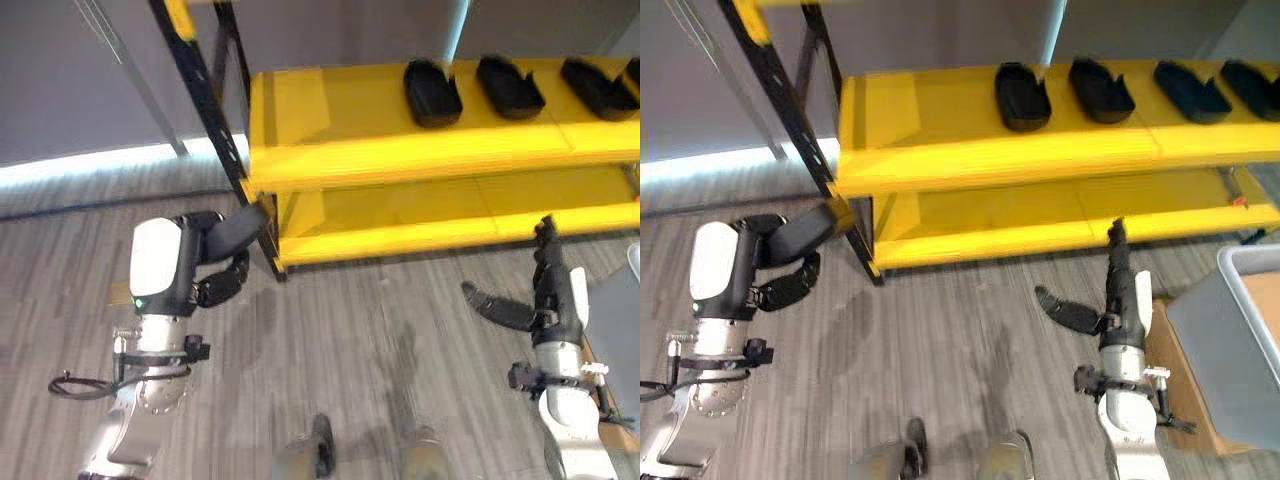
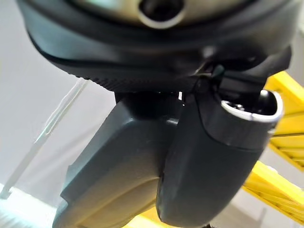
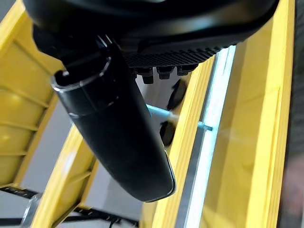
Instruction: Move parts from the plastic box to the shelf.
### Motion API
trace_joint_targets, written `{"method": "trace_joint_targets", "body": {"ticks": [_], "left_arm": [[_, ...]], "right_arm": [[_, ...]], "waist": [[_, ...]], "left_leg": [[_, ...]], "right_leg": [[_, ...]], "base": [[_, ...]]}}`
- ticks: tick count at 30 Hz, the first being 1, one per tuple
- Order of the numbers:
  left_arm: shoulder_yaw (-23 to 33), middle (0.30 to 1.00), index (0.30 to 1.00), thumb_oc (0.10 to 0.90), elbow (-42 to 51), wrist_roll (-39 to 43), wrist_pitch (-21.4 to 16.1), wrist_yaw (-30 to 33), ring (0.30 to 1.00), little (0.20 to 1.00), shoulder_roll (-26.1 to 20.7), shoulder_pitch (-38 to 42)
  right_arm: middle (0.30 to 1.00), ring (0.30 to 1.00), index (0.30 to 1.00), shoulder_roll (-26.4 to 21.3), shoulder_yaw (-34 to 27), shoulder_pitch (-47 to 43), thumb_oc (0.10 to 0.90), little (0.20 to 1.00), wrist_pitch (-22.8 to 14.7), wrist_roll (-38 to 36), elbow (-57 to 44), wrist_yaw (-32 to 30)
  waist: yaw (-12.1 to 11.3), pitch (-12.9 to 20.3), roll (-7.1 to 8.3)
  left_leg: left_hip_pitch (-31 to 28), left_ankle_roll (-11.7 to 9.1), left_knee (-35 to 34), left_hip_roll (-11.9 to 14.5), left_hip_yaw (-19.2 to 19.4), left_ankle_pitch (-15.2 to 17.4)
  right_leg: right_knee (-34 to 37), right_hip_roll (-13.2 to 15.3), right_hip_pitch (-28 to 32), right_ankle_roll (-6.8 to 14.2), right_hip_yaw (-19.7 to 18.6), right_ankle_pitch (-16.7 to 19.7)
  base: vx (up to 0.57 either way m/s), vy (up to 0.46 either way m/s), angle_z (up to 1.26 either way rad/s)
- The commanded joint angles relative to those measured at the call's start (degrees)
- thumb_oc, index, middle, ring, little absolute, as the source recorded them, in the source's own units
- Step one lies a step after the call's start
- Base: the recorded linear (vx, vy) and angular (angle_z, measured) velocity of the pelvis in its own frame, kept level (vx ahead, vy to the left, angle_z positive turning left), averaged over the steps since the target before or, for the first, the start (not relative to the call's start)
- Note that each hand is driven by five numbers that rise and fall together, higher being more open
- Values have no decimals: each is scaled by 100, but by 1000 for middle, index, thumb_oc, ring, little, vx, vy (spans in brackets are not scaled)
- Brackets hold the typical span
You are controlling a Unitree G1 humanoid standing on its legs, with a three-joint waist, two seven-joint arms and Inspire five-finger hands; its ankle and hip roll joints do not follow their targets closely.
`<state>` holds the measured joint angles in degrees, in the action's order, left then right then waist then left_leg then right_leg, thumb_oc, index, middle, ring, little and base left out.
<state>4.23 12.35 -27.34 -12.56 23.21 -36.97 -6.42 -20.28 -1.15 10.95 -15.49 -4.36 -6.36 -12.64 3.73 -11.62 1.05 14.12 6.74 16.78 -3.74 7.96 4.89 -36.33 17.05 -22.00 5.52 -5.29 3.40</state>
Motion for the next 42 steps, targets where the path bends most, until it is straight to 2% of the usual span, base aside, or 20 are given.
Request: {"method": "trace_joint_targets", "body": {"ticks": [1, 2, 3, 7, 9, 11, 13, 15, 18, 19, 22, 24, 30, 32, 33, 34, 37, 38, 39, 42], "left_arm": [[518, 300, 300, 400, 778, 28, -246, 412, 300, 300, -171, 441], [553, 300, 300, 400, 774, 79, -246, 427, 300, 300, -111, 412], [560, 300, 300, 400, 772, 81, -248, 427, 300, 300, -111, 409], [465, 300, 300, 400, 735, 71, -260, 473, 300, 300, -72, 448], [454, 300, 300, 400, 748, 48, -260, 473, 300, 300, -54, 413], [429, 300, 300, 400, 728, 25, -250, 454, 300, 300, 11, 364], [417, 300, 300, 400, 729, -5, -249, 429, 300, 300, 69, 351], [444, 300, 300, 400, 738, 32, -241, 368, 300, 300, 156, 222], [489, 300, 300, 400, 778, 191, -243, 293, 300, 300, 369, 32], [437, 300, 300, 400, 759, 265, -214, 235, 300, 300, 434, 21], [404, 300, 300, 400, 767, 343, -225, 161, 300, 300, 480, -36], [416, 300, 300, 400, 782, 442, -220, 120, 300, 300, 530, -102], [488, 300, 300, 400, 790, 521, -163, 90, 300, 300, 637, -279], [493, 300, 300, 400, 798, 531, -151, 75, 300, 300, 668, -304], [507, 300, 300, 400, 809, 531, -150, 43, 300, 300, 705, -329], [508, 300, 300, 400, 815, 531, -149, 40, 300, 300, 708, -333], [520, 300, 300, 400, 850, 518, -156, -37, 300, 300, 737, -371], [521, 300, 300, 400, 856, 519, -153, -41, 300, 300, 733, -372], [510, 300, 300, 400, 871, 551, -153, -87, 300, 300, 704, -361], [531, 300, 300, 400, 903, 552, -188, -104, 300, 300, 685, -376]], "right_arm": [[1000, 1000, 1000, -268, -319, -517, 900, 1000, -550, 171, -314, -47], [1000, 1000, 1000, -259, -322, -546, 900, 1000, -570, 84, -343, -24], [1000, 1000, 1000, -261, -319, -550, 900, 1000, -570, 77, -342, -18], [1000, 1000, 1000, -280, -233, -609, 900, 1000, -611, 88, -436, 28], [1000, 1000, 1000, -294, -235, -591, 900, 1000, -620, 103, -438, 43], [1000, 1000, 1000, -308, -258, -556, 900, 1000, -616, 86, -455, 68], [1000, 1000, 1000, -321, -281, -559, 900, 1000, -588, 91, -443, 60], [1000, 1000, 1000, -353, -275, -569, 900, 1000, -550, 65, -415, 80], [1000, 1000, 1000, -456, -298, -555, 900, 1000, -519, 19, -480, 119], [1000, 1000, 1000, -520, -331, -538, 900, 1000, -508, 21, -489, 114], [1000, 1000, 1000, -589, -372, -510, 900, 1000, -496, -11, -481, 124], [1000, 1000, 1000, -683, -423, -506, 900, 1000, -493, -23, -471, 104], [1000, 1000, 1000, -807, -404, -471, 900, 1000, -464, -34, -454, 149], [1000, 1000, 1000, -835, -376, -448, 900, 1000, -454, -54, -462, 202], [1000, 1000, 1000, -850, -348, -408, 900, 1000, -451, -92, -468, 252], [1000, 1000, 1000, -852, -349, -405, 900, 1000, -450, -95, -470, 255], [1000, 1000, 1000, -873, -333, -314, 900, 1000, -464, -164, -475, 311], [1000, 1000, 1000, -869, -337, -312, 900, 1000, -465, -167, -477, 312], [1000, 1000, 1000, -877, -379, -237, 900, 1000, -486, -203, -501, 302], [1000, 1000, 1000, -897, -419, -176, 900, 1000, -478, -135, -520, 228]], "waist": [[198, 109, -159], [271, 34, -124], [276, 33, -139], [335, -147, -97], [341, -145, -70], [286, -85, 64], [297, 67, 160], [268, 228, 203], [244, 386, 134], [285, 443, 68], [305, 486, 0], [286, 535, -60], [260, 619, -183], [243, 622, -212], [224, 613, -225], [228, 616, -227], [166, 553, -137], [172, 548, -133], [205, 436, -2], [119, 252, -6]], "left_leg": [[-798, -418, -1152, 393, -667, -19], [-942, -484, -1162, 352, -697, 59], [-961, -479, -1170, 363, -700, 76], [-1249, -696, -1042, 525, -817, 389], [-1274, -724, -995, 542, -853, 443], [-1299, -826, -861, 550, -904, 572], [-1374, -893, -860, 591, -993, 671], [-1547, -993, -936, 814, -1045, 682], [-1774, -1117, -1097, 1157, -1146, 598], [-1855, -1195, -1136, 1375, -1242, 444], [-1923, -1257, -1141, 1556, -1312, 242], [-1901, -1272, -1057, 1687, -1437, -97], [-1922, -1282, -1102, 1911, -1479, -507], [-1893, -1293, -1067, 2010, -1465, -760], [-1784, -1308, -937, 2050, -1473, -1052], [-1774, -1313, -933, 2052, -1480, -1060], [-1341, -1259, -296, 2051, -1525, -1795], [-1312, -1261, -259, 2046, -1545, -1799], [-993, -1174, 188, 2148, -1201, -1986], [-597, -1229, -79, 1881, -1002, -1540]], "right_leg": [[1264, -355, 770, 124, 276, 240], [2035, -337, 538, 221, 244, 213], [2133, -344, 603, 233, 263, 240], [3755, 48, 368, 606, 110, 661], [3809, 87, 403, 648, 163, 727], [3837, 200, 612, 672, 323, 771], [3862, 229, 783, 735, 245, 845], [3685, 85, 856, 734, 230, 682], [3223, -194, 899, 582, 356, 188], [2835, -456, 920, 453, 394, -178], [2409, -627, 829, 341, 520, -442], [2163, -821, 813, 219, 591, -703], [1796, -1121, 709, -1, 666, -1037], [1742, -1236, 689, -85, 683, -1138], [1794, -1348, 734, -193, 663, -1210], [1802, -1351, 733, -201, 668, -1204], [2166, -1512, 1046, -415, 600, -1207], [2199, -1510, 1059, -422, 608, -1185], [2404, -1521, 1294, -566, 674, -1176], [2598, -1440, 1535, -485, 724, -1148]], "base": [[312, 28, -36], [151, -21, 6], [231, -68, 7], [206, -128, 14], [138, -156, 35], [171, -236, 40], [266, -289, 30], [303, -319, 50], [268, -335, 49], [208, -298, 35], [173, -279, 29], [162, -314, 23], [92, -220, 2], [50, -260, -22], [25, -222, -17], [21, -221, -15], [18, -188, -6], [-2, -312, -5], [-22, -275, 21], [19, -102, 47]]}}
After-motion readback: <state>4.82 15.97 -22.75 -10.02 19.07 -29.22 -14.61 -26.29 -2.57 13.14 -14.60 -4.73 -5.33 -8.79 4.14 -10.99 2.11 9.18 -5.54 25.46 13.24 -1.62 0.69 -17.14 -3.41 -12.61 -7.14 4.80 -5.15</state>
